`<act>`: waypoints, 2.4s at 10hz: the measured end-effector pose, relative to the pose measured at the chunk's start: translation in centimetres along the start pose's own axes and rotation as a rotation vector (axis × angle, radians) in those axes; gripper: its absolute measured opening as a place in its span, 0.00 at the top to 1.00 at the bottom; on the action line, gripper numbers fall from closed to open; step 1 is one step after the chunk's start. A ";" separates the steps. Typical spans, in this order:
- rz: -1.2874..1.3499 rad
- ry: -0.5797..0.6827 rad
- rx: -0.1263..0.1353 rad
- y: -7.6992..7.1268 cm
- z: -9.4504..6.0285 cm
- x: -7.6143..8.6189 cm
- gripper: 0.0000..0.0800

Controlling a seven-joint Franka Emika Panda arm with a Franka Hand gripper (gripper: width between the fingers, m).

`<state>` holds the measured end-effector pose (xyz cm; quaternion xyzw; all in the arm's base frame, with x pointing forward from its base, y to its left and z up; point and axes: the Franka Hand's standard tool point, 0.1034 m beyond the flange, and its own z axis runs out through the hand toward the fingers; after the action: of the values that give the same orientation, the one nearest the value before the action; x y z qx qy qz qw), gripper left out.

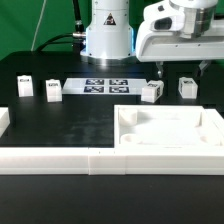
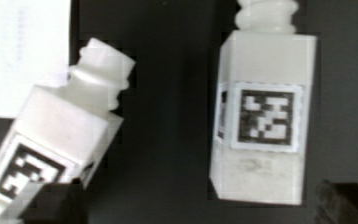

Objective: Assemble one leg

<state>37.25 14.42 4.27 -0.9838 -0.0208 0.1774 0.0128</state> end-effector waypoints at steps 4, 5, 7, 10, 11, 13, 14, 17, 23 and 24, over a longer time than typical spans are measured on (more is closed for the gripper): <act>-0.014 -0.343 -0.014 -0.4 1.2 -0.6 0.19; 0.001 -0.430 -0.024 -0.7 1.5 -0.8 0.19; 0.023 -0.517 -0.036 -1.0 2.1 -0.7 0.19; 0.018 -0.513 -0.036 -1.4 2.6 -0.6 0.19; 0.018 -0.517 -0.036 -1.3 2.9 -0.6 0.19; 0.022 -0.505 -0.037 -1.6 3.8 -0.5 0.19; 0.026 -0.506 -0.040 -1.7 3.9 -0.6 0.19; 0.029 -0.506 -0.041 -1.6 3.9 -0.6 0.56; 0.029 -0.506 -0.041 -1.6 3.9 -0.6 0.64; 0.029 -0.506 -0.041 -1.6 3.9 -0.6 0.64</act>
Offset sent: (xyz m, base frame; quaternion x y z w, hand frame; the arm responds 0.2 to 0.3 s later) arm -0.0048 0.0093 -0.0074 -0.0122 -0.1573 0.0117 0.9874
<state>35.29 16.06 0.88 -0.9084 -0.0129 0.4177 -0.0154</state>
